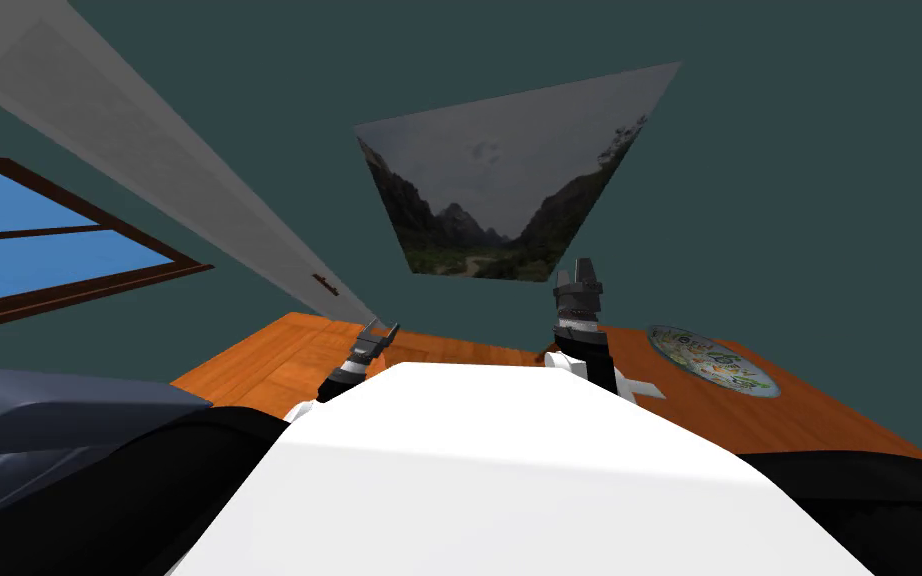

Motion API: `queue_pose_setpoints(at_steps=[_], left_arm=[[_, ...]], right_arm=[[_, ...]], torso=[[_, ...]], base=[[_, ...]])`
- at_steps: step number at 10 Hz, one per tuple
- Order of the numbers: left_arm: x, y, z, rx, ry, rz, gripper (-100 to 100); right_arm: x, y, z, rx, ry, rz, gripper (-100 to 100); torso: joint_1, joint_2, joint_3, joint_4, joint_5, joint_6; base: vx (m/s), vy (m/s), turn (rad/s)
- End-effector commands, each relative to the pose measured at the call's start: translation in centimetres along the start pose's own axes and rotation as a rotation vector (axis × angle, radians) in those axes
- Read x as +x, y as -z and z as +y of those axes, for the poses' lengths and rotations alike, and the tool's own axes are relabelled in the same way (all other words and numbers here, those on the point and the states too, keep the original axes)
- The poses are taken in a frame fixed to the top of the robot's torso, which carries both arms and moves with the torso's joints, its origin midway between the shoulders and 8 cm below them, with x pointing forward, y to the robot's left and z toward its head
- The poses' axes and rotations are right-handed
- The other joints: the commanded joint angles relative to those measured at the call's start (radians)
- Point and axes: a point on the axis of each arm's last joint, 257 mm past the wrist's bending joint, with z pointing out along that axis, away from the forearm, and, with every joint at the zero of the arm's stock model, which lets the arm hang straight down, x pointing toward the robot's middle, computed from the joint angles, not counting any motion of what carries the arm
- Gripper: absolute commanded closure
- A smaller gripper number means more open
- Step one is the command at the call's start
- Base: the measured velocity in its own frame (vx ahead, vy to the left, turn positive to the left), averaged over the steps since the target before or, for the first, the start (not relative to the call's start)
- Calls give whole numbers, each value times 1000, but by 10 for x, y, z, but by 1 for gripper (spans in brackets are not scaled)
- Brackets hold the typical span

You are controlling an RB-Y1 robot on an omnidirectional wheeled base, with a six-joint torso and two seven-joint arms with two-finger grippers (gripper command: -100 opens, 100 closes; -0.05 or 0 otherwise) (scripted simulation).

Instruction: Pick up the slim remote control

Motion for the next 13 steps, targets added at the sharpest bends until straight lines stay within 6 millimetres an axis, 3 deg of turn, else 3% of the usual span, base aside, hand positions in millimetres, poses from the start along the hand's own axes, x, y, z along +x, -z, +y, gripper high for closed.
queue_pose_setpoints(at_steps=[1, 2, 3, 5, 6, 9, 10, 12, 13], left_arm=[[14, 8, 3, 3, -45, 37, -100], [14, 8, 3, 3, -45, 37, -100], [39, 27, 10, 9, -124, 115, -100], [40, 27, 10, 11, -128, 119, -100], [66, 49, 16, 21, -206, 203, -100], [66, 49, 16, 23, -209, 205, -100], [91, 73, 22, 38, -282, 290, -100], [92, 74, 22, 40, -285, 294, -100], [117, 102, 29, 57, -353, 381, -100]], right_arm=[[0, 0, 0, 0, 0, 0, 0], [0, 0, 0, 0, 0, 0, 0], [0, 0, 0, 0, 0, 0, 0], [0, 0, 0, 0, 0, 0, 0], [0, 0, 0, 0, 0, 0, 0], [0, 0, 0, 0, 0, 0, 0], [0, 0, 0, 0, 0, 0, 0], [0, 0, 0, 0, 0, 0, 0], [0, 0, 0, 0, 0, 0, 0]], torso=[[0, 0, 0, 0, 0, 0], [0, 0, 0, 0, 0, 0], [0, 0, 0, 0, 0, 0], [-1, 0, 0, 0, 0, 0], [-1, 0, 0, 0, 0, 1], [-1, 0, 0, 0, 0, 1], [-1, 0, 0, 0, 0, 1], [-2, 0, 0, 0, 0, 1], [-2, 0, 0, 0, -1, 2]], base=[[19, 12, 431], [9, 6, 454], [22, 2, 422], [17, -2, 460], [25, -11, 434], [12, -8, 374], [17, -12, 413], [17, -21, 419], [19, -30, 351]])
